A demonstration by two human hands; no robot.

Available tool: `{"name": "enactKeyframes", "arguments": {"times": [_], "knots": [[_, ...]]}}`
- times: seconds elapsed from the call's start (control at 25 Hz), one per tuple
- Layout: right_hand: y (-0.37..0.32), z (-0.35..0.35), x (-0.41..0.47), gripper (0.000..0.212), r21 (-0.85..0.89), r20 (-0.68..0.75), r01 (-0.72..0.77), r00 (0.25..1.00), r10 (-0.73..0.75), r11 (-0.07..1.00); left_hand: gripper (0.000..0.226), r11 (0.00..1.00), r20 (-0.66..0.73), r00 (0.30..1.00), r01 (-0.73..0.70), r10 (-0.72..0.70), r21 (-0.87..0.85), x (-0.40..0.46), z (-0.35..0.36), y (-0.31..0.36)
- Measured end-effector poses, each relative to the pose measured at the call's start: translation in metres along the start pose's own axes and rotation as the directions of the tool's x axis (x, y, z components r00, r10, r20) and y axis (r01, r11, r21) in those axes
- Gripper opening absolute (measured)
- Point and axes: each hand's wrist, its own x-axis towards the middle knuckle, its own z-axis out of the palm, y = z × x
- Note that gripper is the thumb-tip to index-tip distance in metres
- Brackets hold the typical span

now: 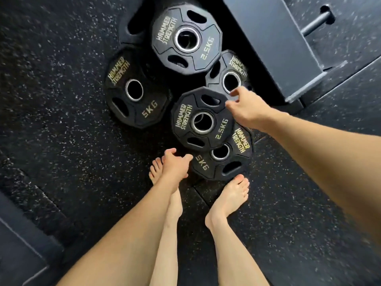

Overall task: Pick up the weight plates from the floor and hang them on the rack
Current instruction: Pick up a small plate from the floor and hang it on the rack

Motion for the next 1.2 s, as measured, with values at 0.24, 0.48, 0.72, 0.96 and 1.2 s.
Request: {"name": "enactKeyframes", "arguments": {"times": [0.24,0.48,0.72,0.96,1.2], "knots": [[0.013,0.034,0.059,0.044,-0.158,-0.033,0.142,0.988,-0.148,0.977,0.077,0.969,0.028,0.999,-0.02,0.027,-0.245,0.024,0.027,0.026],[0.017,0.039,0.051,0.027,-0.32,-0.022,0.114,0.991,-0.128,0.941,0.068,0.975,0.003,1.0,0.01,-0.009,-0.223,0.012,0.019,0.038],[0.024,0.028,-0.03,0.032,-0.041,0.0,-0.024,1.0,0.024,0.999,0.047,0.896,0.057,0.985,-0.122,0.161,-0.427,-0.04,-0.036,0.041],[-0.023,-0.02,-0.158,0.032,0.345,-0.022,-0.216,0.971,0.238,0.913,0.039,0.841,0.094,0.935,-0.259,0.341,-0.474,-0.157,-0.119,0.061],[-0.097,-0.108,-0.317,0.022,0.605,0.037,-0.218,0.968,0.247,0.765,0.025,0.756,0.131,0.862,-0.344,0.489,-0.557,-0.33,-0.222,0.084]]}}
